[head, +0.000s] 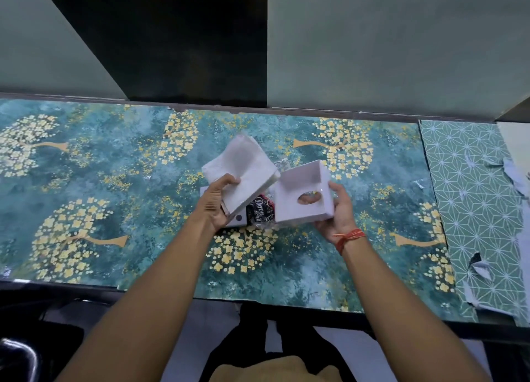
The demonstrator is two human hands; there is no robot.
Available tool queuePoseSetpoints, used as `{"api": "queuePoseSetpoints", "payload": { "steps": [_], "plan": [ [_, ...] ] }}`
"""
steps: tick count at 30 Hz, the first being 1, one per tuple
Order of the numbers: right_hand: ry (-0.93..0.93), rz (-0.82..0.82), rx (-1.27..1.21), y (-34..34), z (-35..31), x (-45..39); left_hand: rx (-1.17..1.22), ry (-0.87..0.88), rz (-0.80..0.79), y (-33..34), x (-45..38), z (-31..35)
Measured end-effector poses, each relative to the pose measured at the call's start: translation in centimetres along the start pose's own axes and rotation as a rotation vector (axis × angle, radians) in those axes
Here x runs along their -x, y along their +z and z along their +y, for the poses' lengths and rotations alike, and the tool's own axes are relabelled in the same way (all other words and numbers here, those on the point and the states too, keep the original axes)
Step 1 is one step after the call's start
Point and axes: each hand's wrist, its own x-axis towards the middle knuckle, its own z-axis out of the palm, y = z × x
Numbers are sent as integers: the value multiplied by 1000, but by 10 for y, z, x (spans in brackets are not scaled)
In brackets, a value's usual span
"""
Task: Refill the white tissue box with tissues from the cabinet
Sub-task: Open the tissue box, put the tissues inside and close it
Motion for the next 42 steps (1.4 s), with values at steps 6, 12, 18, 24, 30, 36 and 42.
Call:
{"api": "queuePoseSetpoints", "payload": {
  "steps": [6,12,18,24,30,36,42],
  "plan": [
    [-6,236,259,7,28,-12,-158,-37,-138,-1,7,-4],
    [-490,507,706,12,-3,24,-285,8,-169,13,3,-19],
    [-359,182,573,55,-5,23,-452,45,-87,50,-2,-36],
    [-408,238,682,37,-5,19,-495,155,44,58,-16,-43],
    [-511,330,1013,30,-5,8,-933,323,236,56,-20,-59],
    [-533,335,1087,23,-7,-2,-1199,420,318,52,-23,-57],
    [-506,334,1121,23,0,-14,-1221,447,311,44,-30,-54]
  ]
}}
